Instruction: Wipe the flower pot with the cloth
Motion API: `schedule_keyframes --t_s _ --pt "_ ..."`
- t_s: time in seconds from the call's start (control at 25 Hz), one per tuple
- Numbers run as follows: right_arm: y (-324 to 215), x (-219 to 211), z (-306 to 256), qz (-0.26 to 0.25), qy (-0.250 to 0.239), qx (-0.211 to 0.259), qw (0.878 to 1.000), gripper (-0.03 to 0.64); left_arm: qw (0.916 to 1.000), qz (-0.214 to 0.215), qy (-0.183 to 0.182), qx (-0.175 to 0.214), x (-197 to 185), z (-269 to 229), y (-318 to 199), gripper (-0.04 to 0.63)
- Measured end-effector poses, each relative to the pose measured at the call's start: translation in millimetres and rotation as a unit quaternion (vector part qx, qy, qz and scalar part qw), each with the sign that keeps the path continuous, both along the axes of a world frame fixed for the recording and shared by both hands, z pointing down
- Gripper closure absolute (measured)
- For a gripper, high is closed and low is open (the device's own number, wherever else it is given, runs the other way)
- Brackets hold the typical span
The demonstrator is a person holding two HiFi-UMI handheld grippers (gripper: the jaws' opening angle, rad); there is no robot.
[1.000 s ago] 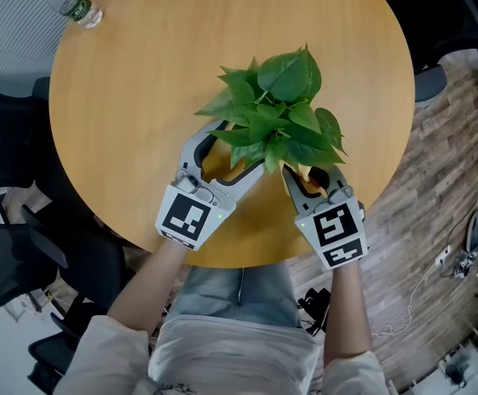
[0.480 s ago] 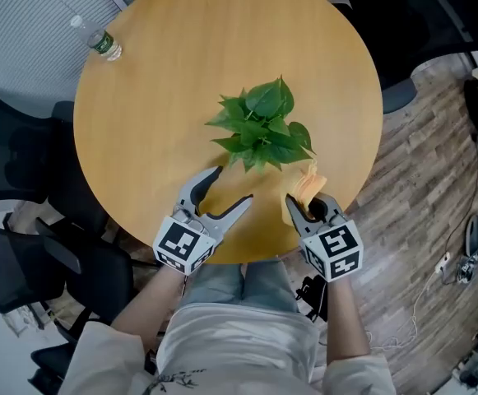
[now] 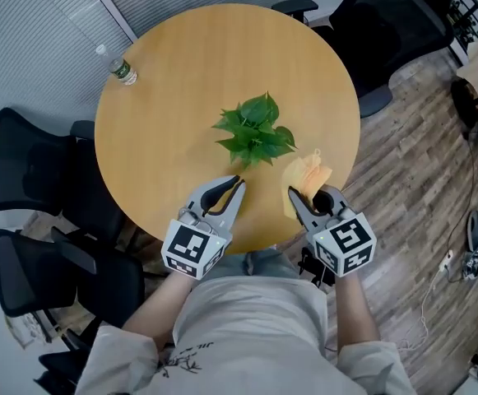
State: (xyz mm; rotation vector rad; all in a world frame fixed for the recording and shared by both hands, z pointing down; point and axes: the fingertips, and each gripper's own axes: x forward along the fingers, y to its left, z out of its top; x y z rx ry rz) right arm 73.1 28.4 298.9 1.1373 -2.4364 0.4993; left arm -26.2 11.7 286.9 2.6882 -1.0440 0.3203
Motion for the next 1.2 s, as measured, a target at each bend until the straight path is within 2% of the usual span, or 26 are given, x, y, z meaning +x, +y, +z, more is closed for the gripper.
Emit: schedule_keyframes --t_s 0.12,0.36,0.6,0.88,1.2 --pt "-2 2 -27 0.0 -0.017 0.02 1.0 0.564 1.0 -0.004 0.002 0.007 3 -13 6 0.584" --pt "-6 -6 -68 -0.007 -0.054 0.05 0.997 0.564 0.9996 -0.019 0.013 0.015 3 -39 9 0.585" --pt "0 -20 -79 -0.007 -0.1 0.044 0.994 0.565 0.9994 -0.029 0.008 0.02 -2 -50 9 0.585" --pt "6 -31 -80 -0.031 -0.102 0.053 0.993 0.565 0.9986 -0.047 0.021 0.009 -9 -48 11 0.584" --pt "7 -36 -79 -0.043 -0.11 0.052 0.992 0.565 0.9991 -0.038 0.016 0.001 -4 -41 13 0.584"
